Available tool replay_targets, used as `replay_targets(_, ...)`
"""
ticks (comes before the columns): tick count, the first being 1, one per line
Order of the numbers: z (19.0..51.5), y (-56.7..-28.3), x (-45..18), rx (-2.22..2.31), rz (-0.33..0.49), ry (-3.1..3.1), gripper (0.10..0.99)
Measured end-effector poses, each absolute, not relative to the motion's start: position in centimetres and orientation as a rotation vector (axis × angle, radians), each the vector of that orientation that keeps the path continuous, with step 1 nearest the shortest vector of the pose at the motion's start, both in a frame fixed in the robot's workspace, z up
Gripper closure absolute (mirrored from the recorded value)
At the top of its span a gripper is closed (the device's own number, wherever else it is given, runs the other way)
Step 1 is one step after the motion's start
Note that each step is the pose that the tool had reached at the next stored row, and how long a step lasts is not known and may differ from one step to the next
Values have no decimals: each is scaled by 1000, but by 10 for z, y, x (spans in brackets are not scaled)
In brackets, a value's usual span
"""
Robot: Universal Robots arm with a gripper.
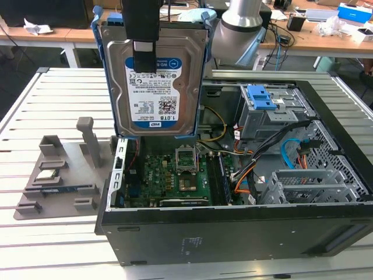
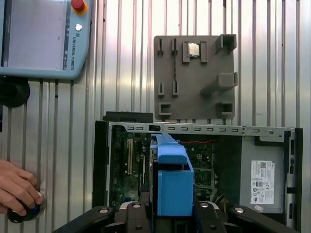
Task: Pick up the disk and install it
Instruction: 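Pick up the disk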
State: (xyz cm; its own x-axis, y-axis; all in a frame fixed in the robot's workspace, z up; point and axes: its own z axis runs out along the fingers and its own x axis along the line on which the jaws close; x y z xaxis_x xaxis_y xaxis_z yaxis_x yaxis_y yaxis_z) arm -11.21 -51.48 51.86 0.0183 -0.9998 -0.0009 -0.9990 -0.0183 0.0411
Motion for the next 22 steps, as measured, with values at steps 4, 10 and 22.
replay_targets(4,519,-515,-100,2221,-46,-2181,722)
replay_targets(10,518,-515,-76,2221,-46,-2181,722)
replay_targets(22,518,-515,-36,2221,-46,-2181,722)
